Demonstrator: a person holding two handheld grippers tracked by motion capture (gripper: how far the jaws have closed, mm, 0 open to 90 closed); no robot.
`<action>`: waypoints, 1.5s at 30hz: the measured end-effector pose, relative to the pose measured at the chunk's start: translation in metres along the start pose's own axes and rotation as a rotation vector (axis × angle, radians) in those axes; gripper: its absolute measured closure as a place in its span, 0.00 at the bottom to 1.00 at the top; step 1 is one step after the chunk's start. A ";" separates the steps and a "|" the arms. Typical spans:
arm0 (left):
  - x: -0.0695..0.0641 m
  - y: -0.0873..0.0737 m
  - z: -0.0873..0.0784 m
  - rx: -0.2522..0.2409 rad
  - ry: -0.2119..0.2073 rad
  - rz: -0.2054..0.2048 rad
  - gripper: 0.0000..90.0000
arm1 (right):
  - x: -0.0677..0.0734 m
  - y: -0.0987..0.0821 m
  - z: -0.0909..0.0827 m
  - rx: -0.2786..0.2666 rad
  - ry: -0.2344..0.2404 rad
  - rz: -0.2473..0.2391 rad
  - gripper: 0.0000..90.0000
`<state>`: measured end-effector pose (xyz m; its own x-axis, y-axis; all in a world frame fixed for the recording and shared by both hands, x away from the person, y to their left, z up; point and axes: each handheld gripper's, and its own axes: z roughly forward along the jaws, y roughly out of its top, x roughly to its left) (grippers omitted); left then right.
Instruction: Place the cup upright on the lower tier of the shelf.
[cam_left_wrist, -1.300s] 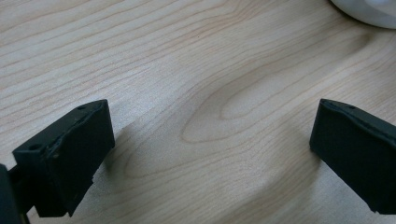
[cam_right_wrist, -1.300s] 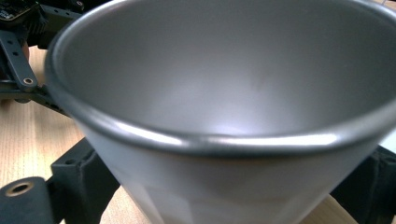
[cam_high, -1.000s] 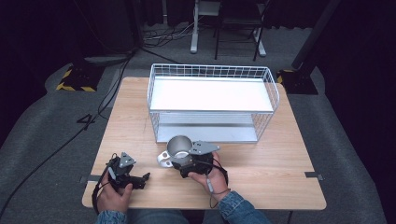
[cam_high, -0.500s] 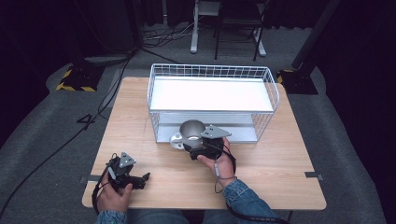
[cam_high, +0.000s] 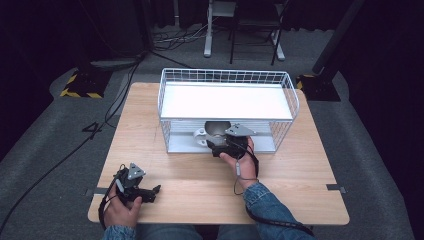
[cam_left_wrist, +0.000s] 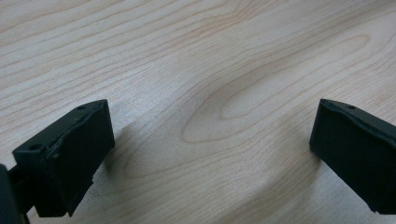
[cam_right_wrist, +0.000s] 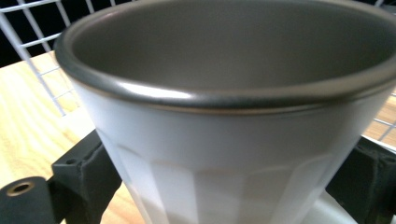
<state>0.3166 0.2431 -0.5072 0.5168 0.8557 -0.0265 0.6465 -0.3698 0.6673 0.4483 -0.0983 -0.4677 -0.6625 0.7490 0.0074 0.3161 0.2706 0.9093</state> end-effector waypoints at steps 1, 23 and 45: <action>0.000 0.000 0.000 0.000 0.000 0.000 0.00 | -0.001 0.000 0.001 0.001 -0.003 0.001 0.09; 0.000 0.000 0.000 0.000 0.000 0.000 0.00 | -0.031 -0.007 0.011 -0.044 -0.096 0.039 0.09; 0.000 0.000 0.000 0.000 0.001 0.001 0.00 | -0.043 -0.014 0.016 -0.021 -0.082 0.053 0.09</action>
<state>0.3166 0.2431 -0.5071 0.5171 0.8555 -0.0253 0.6461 -0.3708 0.6671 0.4833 -0.1252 -0.4871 -0.5873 0.8090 0.0227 0.3347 0.2173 0.9170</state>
